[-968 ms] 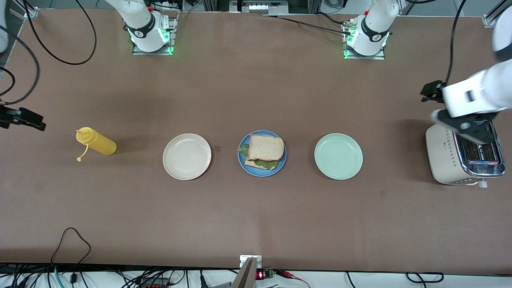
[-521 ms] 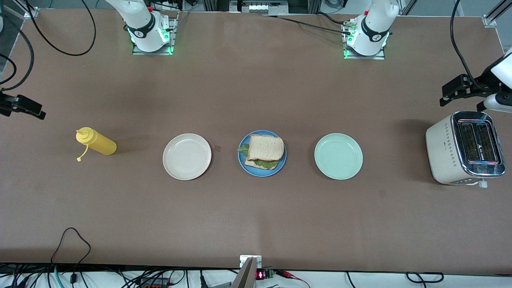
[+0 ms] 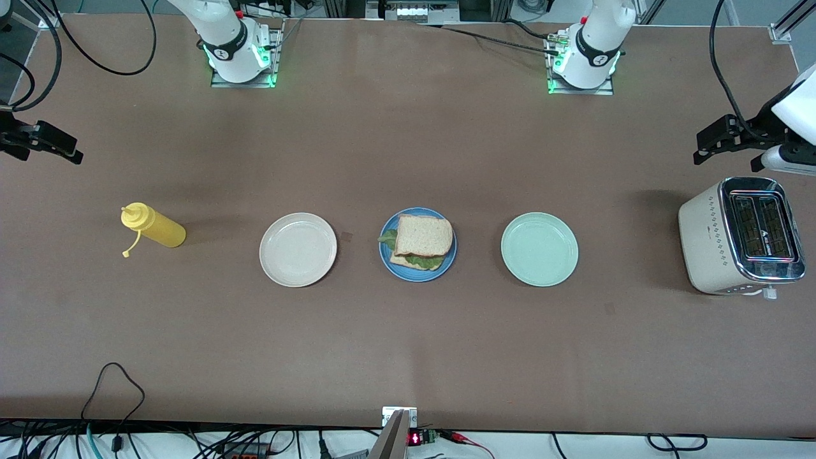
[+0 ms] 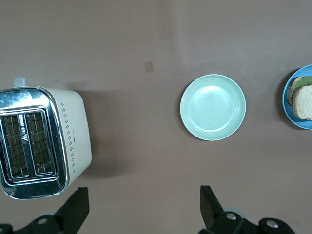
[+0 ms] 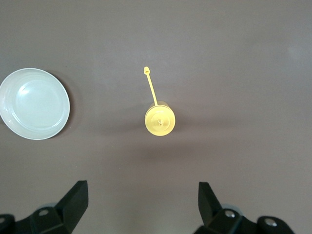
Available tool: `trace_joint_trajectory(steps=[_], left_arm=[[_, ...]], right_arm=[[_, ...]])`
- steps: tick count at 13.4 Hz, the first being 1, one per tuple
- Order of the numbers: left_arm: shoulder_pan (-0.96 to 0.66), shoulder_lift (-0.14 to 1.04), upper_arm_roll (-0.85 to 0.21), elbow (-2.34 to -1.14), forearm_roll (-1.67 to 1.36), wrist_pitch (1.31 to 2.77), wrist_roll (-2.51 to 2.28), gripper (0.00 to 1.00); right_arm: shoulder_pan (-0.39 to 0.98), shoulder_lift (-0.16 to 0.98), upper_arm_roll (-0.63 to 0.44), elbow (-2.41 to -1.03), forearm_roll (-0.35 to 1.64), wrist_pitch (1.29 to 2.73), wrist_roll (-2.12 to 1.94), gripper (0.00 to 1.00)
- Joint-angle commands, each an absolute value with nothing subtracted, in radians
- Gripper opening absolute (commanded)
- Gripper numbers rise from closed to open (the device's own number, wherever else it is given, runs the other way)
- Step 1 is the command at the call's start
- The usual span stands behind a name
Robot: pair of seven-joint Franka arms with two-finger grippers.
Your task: Make sandwich in blue plate with both arms
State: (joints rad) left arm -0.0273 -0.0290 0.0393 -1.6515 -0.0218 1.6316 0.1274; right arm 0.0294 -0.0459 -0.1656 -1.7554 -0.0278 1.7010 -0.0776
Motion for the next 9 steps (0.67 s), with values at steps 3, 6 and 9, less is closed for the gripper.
trace_joint_trajectory(steps=[3, 6, 9], left_arm=[[-0.041, -0.049, 0.054, -1.663, -0.031, 1.617, 0.12, 1.0], [-0.041, -0.048, 0.054, -1.657, -0.029, 1.617, 0.12, 1.0], [-0.043, -0.044, 0.052, -1.655, -0.021, 1.617, 0.12, 1.0]], right_arm=[[0.031, -0.051, -0.156, -1.766, -0.017, 1.701, -0.06, 1.0], [0.031, -0.049, -0.156, -1.763, -0.018, 1.698, -0.063, 1.0], [0.032, -0.048, -0.156, -1.761, -0.018, 1.698, -0.063, 1.0]])
